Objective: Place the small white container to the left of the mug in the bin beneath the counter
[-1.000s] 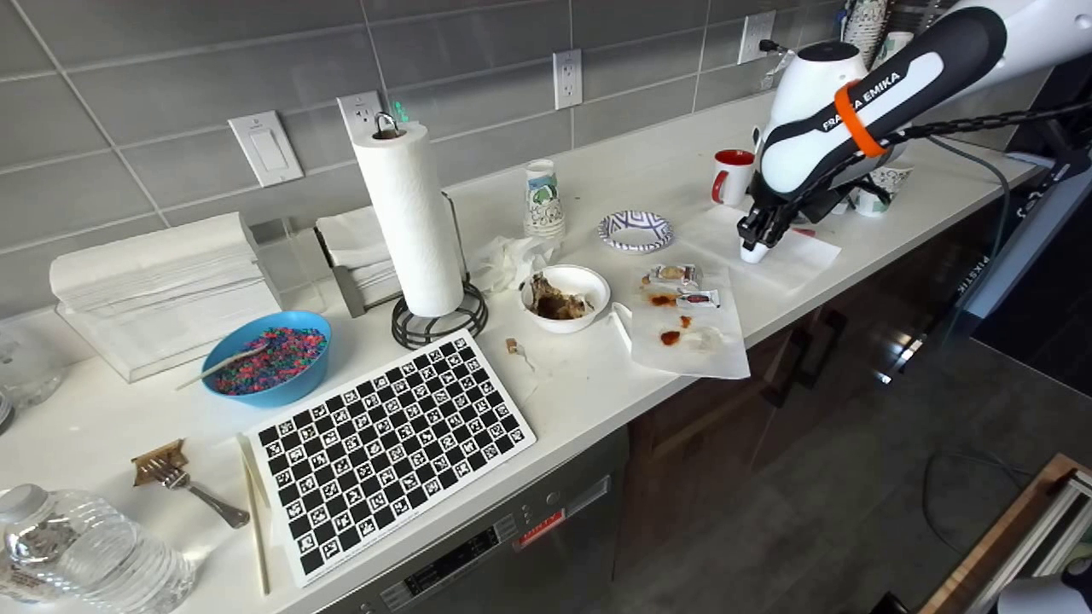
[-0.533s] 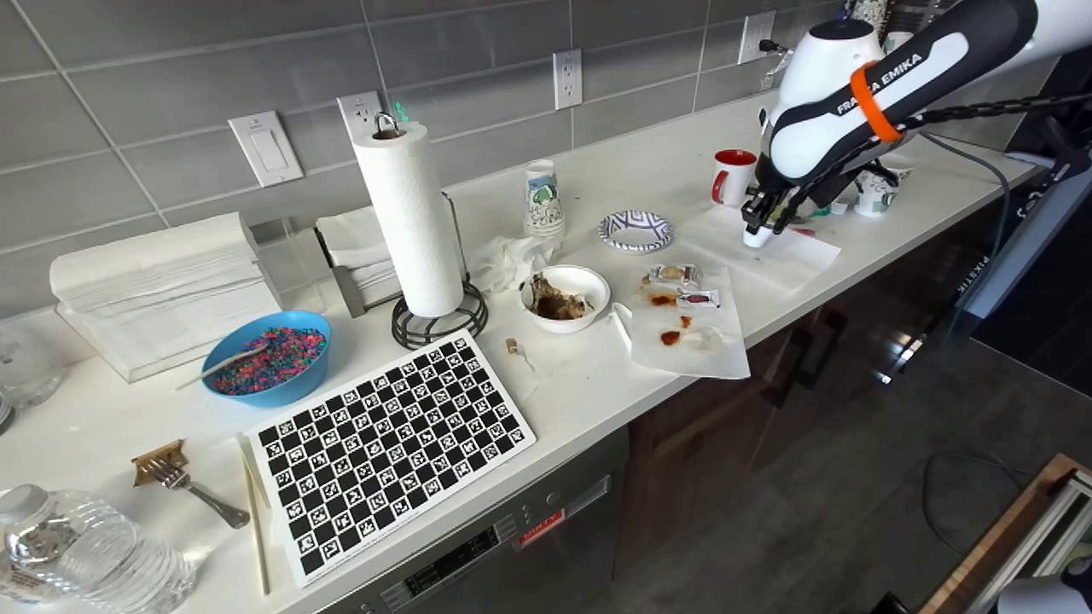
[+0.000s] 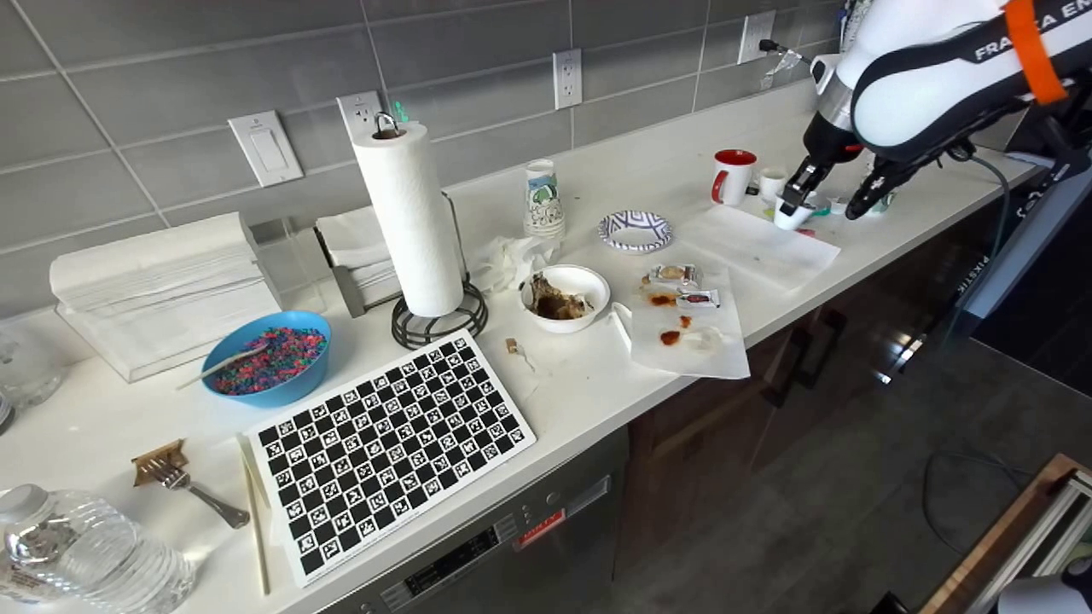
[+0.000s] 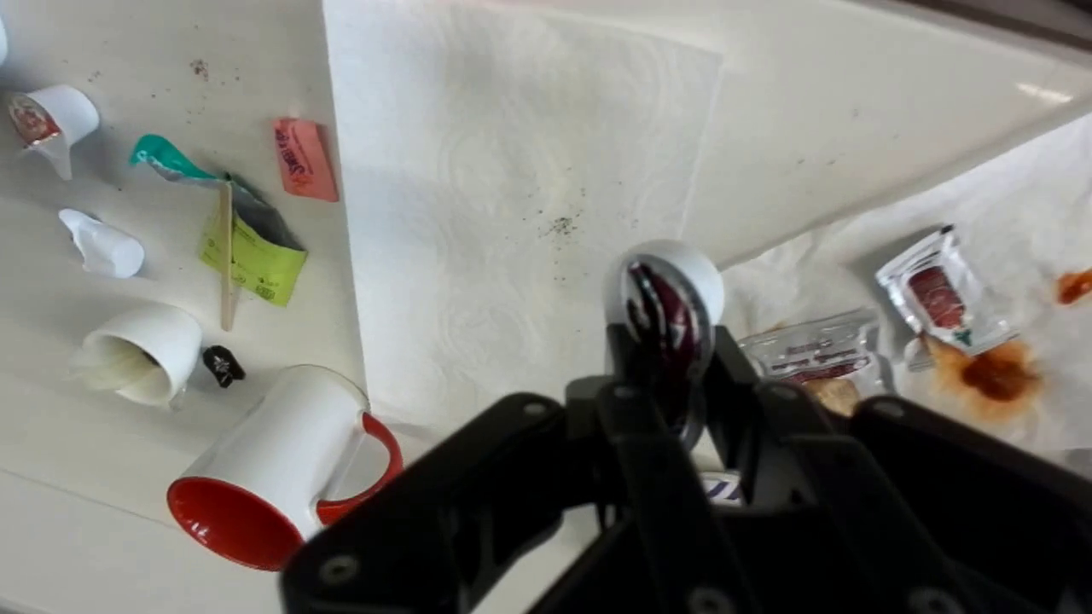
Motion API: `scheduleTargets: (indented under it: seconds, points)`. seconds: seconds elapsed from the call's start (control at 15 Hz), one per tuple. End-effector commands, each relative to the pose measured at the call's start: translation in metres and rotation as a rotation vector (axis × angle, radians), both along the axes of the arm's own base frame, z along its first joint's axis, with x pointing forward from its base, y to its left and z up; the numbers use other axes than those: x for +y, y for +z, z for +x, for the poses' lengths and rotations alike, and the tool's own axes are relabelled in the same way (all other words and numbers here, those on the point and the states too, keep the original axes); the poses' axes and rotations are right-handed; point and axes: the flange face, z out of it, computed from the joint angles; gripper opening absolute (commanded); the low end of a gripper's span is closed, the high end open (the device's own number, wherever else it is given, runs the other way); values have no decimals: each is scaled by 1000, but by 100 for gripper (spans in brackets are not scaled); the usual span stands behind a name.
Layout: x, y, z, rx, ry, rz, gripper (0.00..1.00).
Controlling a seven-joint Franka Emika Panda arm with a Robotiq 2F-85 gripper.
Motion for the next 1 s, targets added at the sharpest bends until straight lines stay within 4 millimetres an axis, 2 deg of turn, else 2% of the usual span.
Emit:
scheduleTargets:
  seconds: [0.0,0.33,0.6,0.67,0.93]
  points:
    - [21,-4,-55,48,79,79,5]
    - [33,-40,-100,201,110,212,5]
    - [50,-85,-107,276,114,274,5]
    - [53,-94,-99,292,105,292,5]
    - [67,-137,-97,315,38,371,5]
